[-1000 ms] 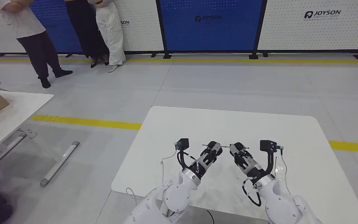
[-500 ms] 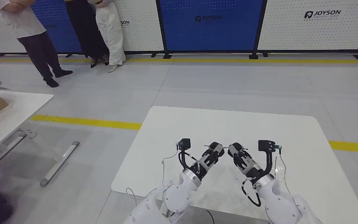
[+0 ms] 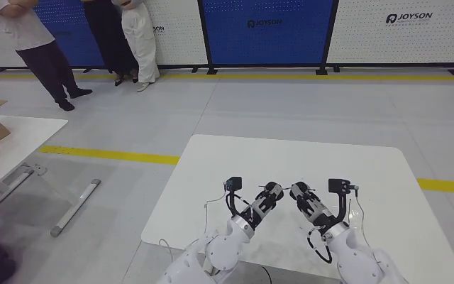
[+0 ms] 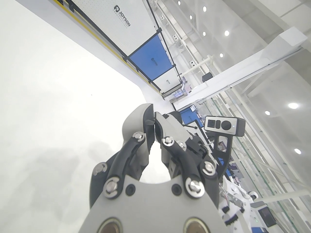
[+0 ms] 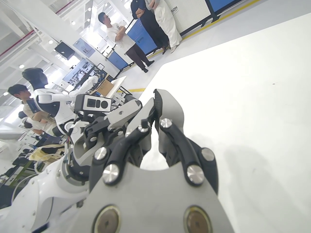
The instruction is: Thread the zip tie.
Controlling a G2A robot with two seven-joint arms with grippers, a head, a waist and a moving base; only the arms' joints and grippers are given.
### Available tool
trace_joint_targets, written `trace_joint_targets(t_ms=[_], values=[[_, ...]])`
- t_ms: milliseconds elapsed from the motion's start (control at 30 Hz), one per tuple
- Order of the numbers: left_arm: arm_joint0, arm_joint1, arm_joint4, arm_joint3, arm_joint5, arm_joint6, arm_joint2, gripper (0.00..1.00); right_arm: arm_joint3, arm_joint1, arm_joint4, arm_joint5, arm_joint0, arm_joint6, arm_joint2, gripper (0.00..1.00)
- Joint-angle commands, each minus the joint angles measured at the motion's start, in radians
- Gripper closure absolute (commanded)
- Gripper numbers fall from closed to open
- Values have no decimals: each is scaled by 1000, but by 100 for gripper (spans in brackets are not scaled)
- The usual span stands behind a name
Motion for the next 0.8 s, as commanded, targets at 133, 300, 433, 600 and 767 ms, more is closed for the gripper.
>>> trace_joint_targets(t_ms=[133, 300, 433, 600, 767], values=[[5, -1, -7, -4, -6, -8, 0, 100, -9, 0, -16, 6, -5, -1, 1, 100], [7, -2, -11, -6, -7, -6, -2, 100, -12, 0, -23, 9, -7, 1, 0, 100], [12, -4, -27, -14, -12, 6, -8, 100, -13, 0, -30, 15, -9, 6, 1, 100], [14, -4, -25, -20, -14, 6, -13, 100, -14, 0, -29, 13, -7, 19, 1, 100], [14, -5, -21, -21, -8, 10, -16, 100, -21, 0, -17, 6, -9, 21, 6, 100]])
